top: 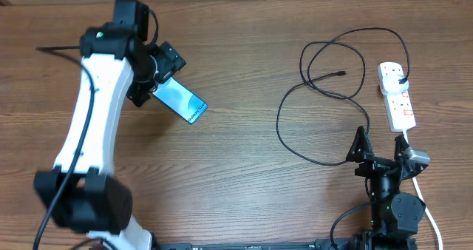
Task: Plug charger to phone and switch on socket
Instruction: 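Move the left gripper forward over the smartphone, then lower the left gripper and close it on the phone's edge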
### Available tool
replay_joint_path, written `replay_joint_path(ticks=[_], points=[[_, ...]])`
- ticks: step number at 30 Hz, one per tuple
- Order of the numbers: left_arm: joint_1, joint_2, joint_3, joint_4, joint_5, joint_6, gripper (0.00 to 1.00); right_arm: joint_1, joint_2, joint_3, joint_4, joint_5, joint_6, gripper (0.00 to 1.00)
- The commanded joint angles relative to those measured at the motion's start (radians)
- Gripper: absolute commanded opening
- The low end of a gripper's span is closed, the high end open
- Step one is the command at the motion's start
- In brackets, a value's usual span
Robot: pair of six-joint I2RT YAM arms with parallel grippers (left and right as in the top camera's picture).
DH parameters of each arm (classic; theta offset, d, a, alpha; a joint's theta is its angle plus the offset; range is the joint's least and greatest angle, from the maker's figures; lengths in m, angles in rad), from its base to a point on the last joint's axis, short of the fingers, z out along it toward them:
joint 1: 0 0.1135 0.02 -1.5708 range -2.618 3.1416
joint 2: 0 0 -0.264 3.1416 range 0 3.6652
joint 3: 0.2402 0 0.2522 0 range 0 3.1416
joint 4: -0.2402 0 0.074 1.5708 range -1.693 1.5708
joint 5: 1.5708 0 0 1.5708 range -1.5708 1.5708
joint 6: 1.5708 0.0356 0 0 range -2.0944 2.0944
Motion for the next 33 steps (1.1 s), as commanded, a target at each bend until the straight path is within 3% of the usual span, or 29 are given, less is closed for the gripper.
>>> replay_joint_path(ticks=[1,14,19,33], points=[[-0.007,0.089,0.024,-0.018,-0.027,-0.093,1.00,-0.002,-0.008,-0.011,0.007,-0.005,0.002,1.00],[-0.007,0.298,0.024,0.008,-0.026,-0.095,1.00,-0.002,-0.008,-0.011,0.007,-0.005,0.002,1.00],[-0.007,0.377,0.024,0.039,-0.025,-0.199,1.00,-0.002,-0.008,-0.011,0.007,-0.005,0.002,1.00],[-0.007,0.431,0.023,0.177,-0.014,-0.217,1.00,-0.002,-0.008,-0.011,0.007,-0.005,0.002,1.00]])
